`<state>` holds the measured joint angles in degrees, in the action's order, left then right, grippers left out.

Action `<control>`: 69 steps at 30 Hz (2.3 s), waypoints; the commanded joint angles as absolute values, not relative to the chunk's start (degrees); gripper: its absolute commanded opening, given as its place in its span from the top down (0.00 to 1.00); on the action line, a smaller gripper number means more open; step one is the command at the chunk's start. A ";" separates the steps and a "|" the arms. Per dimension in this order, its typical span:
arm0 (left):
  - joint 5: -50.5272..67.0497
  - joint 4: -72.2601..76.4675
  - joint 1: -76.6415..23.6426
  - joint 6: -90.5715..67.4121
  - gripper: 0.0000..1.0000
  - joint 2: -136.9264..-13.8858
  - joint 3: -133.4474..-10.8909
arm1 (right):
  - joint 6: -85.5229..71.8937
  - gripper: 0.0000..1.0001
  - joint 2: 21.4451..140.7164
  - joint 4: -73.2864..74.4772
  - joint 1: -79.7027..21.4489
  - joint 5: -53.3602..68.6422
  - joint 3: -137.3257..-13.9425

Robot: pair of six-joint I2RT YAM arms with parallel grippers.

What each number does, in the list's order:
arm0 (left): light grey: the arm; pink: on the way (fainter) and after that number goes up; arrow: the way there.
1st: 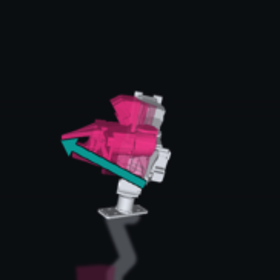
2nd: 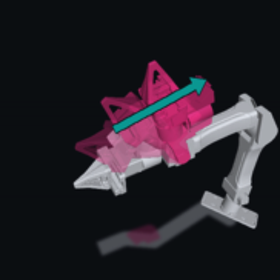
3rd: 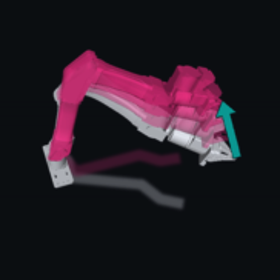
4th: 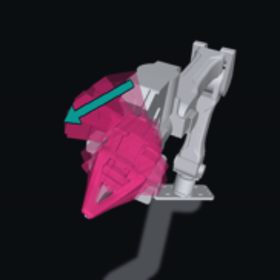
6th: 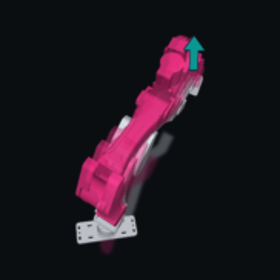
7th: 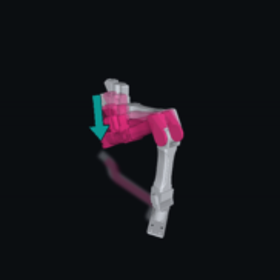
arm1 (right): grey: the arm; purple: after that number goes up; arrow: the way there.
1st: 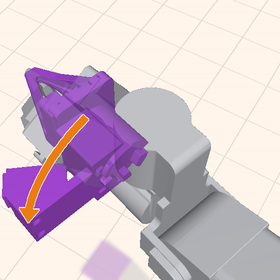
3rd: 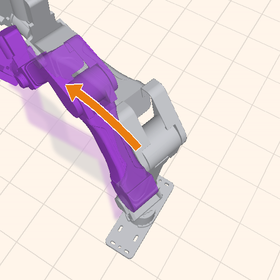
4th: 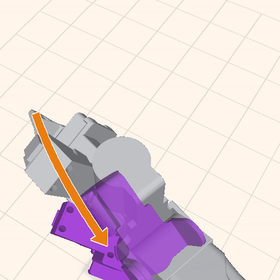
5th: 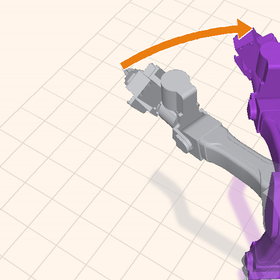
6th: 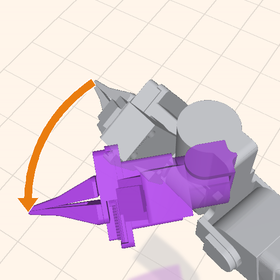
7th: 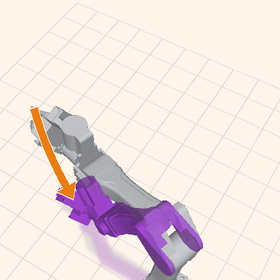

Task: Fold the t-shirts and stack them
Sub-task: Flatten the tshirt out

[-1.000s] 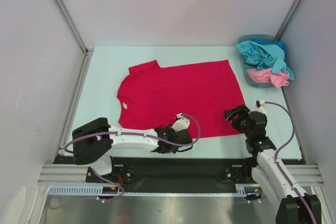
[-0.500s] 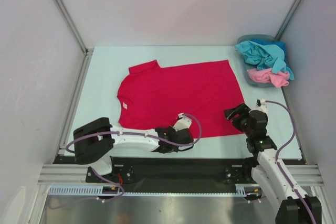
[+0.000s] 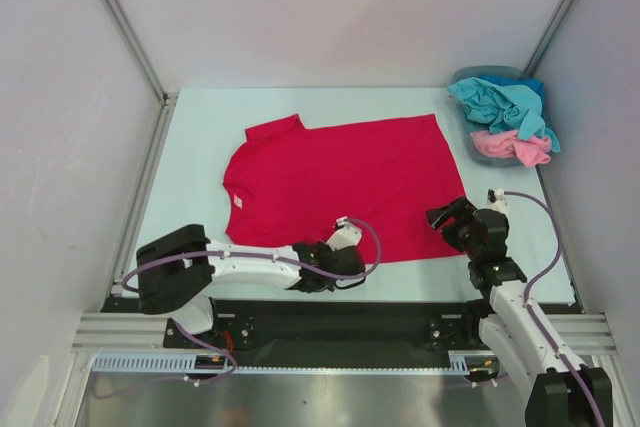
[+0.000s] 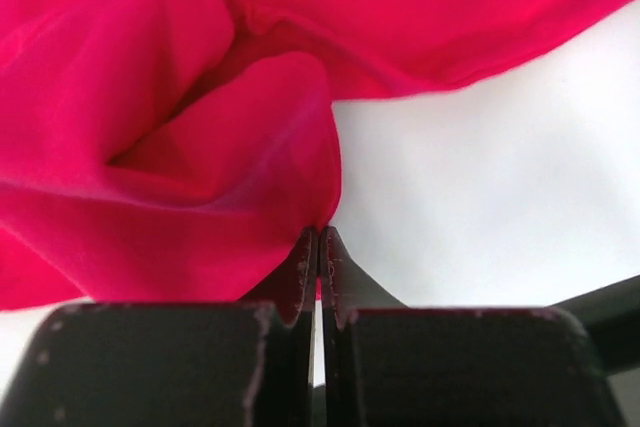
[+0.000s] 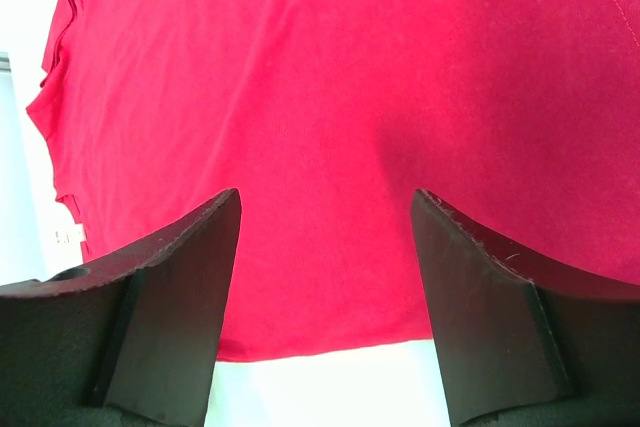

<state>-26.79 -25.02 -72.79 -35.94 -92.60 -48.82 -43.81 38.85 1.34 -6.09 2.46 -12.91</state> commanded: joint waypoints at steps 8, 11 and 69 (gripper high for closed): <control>-23.38 -43.32 -79.53 -39.81 1.00 -89.30 -50.36 | -42.80 0.26 46.75 -5.09 -5.71 2.37 -16.61; -21.80 -46.48 -82.17 -42.27 1.00 -87.37 -50.27 | -43.15 0.26 48.25 -5.97 -5.63 2.29 -17.22; -38.96 -24.91 -68.50 -44.51 0.40 -65.39 -50.01 | -42.63 0.25 72.93 -5.28 -6.85 3.08 -44.36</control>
